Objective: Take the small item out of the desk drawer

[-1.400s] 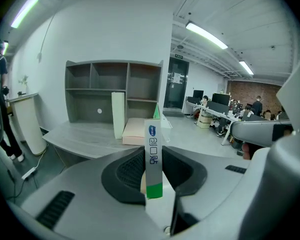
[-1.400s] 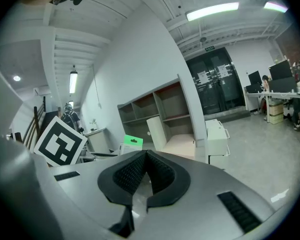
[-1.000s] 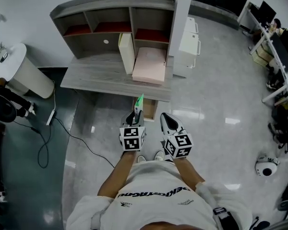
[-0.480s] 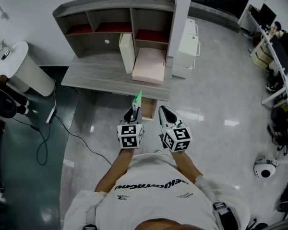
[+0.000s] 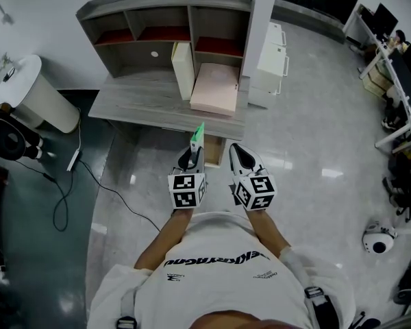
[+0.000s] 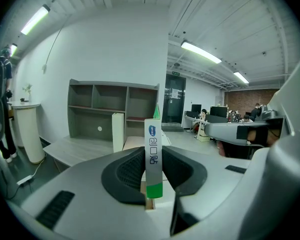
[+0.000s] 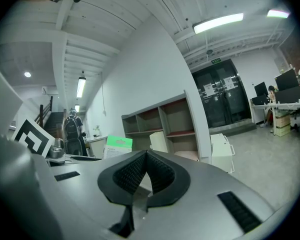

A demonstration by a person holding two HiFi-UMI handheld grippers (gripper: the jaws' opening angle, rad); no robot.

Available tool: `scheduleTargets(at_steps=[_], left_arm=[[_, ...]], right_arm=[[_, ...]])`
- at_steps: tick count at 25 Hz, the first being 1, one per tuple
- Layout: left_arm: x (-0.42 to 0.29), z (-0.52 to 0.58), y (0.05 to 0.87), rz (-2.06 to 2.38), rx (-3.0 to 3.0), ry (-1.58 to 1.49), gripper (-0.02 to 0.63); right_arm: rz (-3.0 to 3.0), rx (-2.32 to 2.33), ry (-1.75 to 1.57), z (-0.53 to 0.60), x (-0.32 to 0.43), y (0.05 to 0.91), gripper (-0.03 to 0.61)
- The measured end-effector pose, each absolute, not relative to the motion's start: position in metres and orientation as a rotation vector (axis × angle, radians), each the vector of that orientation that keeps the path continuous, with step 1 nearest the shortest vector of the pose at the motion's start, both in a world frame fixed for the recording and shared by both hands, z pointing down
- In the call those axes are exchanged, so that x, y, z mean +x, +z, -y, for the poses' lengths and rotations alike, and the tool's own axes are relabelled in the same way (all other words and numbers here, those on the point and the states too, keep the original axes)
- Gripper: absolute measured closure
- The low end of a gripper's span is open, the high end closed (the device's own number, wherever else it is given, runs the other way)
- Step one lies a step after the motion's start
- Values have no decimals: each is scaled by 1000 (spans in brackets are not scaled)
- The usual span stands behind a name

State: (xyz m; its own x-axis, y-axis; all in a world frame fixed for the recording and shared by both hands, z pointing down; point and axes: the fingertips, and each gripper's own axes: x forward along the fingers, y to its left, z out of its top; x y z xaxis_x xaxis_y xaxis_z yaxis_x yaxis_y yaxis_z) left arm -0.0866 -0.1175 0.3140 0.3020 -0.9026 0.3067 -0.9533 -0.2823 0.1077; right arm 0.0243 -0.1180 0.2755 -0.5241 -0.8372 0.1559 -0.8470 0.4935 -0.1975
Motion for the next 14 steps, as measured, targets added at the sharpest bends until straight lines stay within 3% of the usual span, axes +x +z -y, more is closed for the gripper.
scheduleTargets(at_steps=[14], left_arm=[[-82, 123, 319, 1700, 2312, 284, 512]], right_arm=[[2675, 1503, 392, 126, 27, 285, 546]])
